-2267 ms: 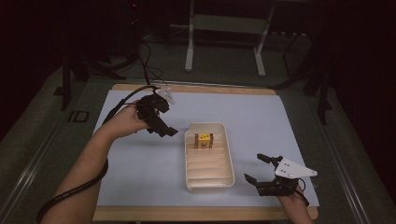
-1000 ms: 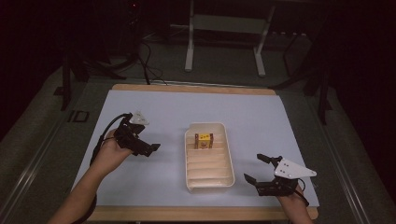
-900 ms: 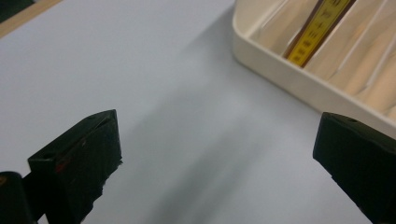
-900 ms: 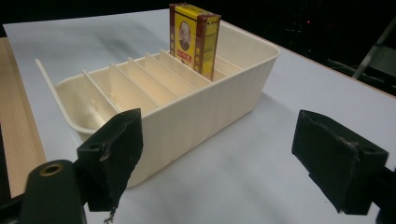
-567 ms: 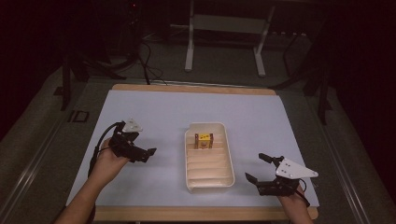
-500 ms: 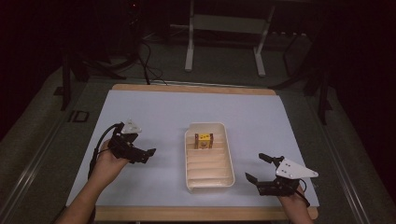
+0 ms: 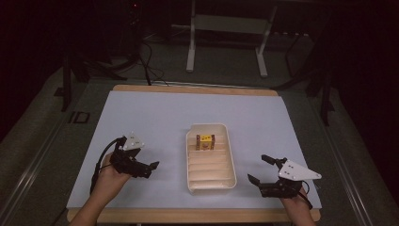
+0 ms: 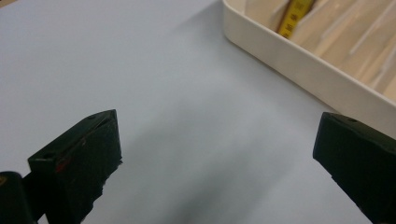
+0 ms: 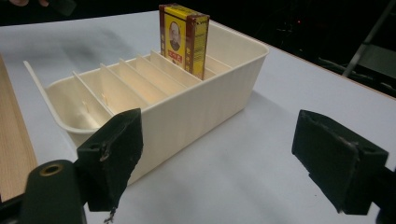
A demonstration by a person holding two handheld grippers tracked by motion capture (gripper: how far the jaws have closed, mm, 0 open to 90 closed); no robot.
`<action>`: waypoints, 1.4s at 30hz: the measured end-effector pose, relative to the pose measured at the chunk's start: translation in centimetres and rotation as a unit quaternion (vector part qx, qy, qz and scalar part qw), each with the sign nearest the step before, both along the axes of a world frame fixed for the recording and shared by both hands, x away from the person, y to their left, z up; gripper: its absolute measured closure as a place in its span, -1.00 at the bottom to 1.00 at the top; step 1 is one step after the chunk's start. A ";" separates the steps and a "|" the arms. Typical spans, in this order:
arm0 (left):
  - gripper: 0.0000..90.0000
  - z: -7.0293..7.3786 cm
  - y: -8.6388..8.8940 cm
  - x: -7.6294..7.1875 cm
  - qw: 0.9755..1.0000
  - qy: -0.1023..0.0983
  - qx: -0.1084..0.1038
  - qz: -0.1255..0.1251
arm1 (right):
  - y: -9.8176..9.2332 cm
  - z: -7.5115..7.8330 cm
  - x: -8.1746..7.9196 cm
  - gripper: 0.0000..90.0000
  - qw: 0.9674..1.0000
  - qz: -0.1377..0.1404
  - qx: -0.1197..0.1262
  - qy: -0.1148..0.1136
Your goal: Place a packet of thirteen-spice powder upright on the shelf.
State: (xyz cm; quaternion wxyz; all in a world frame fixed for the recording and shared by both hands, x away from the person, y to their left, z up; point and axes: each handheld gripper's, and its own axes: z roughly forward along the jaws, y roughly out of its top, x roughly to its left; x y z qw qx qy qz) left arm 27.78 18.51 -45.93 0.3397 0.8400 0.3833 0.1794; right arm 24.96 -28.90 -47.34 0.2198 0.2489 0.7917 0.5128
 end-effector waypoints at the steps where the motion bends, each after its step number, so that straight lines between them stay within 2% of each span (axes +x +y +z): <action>1: -0.97 -0.1 -0.1 -0.2 1.000 0.000 0.000 -0.001 | 0.0 0.0 0.0 -0.63 1.000 0.000 -0.001 0.000; 4: -0.97 -0.5 -0.3 -0.8 1.000 0.003 -0.006 -0.005 | 0.0 0.0 0.0 -0.63 1.000 0.000 -0.003 -0.001; 11: -0.97 -1.1 -0.3 -1.8 1.000 0.000 -0.001 -0.006 | -0.1 0.1 -0.1 -0.63 1.000 -0.002 0.000 -0.002; 14: -0.97 -1.6 -0.1 -2.4 1.000 0.004 0.009 -0.009 | -0.2 0.1 -0.1 -0.63 1.000 -0.002 0.001 -0.001; 15: -0.97 -1.7 0.0 -2.6 1.000 0.007 0.006 -0.010 | -0.2 0.1 -0.1 -0.63 1.000 -0.002 0.001 -0.001; 25: -0.97 -2.5 1.3 -3.4 1.000 0.011 -0.012 0.004 | -0.1 0.1 -0.1 -0.63 1.000 0.000 -0.001 -0.001; 28: -0.97 -3.0 1.6 -3.7 1.000 0.008 -0.007 0.007 | -0.2 0.0 0.0 -0.63 1.000 0.000 0.001 0.000; 33: -0.97 -3.3 2.1 -3.9 0.999 0.011 -0.025 0.018 | -0.2 0.0 0.1 -0.63 1.000 -0.001 0.001 0.001; 37: -0.97 -3.5 2.3 -4.1 0.999 -0.003 -0.016 0.030 | -0.3 0.0 0.1 -0.63 1.000 -0.001 0.001 0.002; 42: -0.97 -3.7 2.2 -4.0 0.999 0.003 -0.015 0.030 | -0.3 -0.1 0.1 -0.63 1.000 -0.001 0.003 0.005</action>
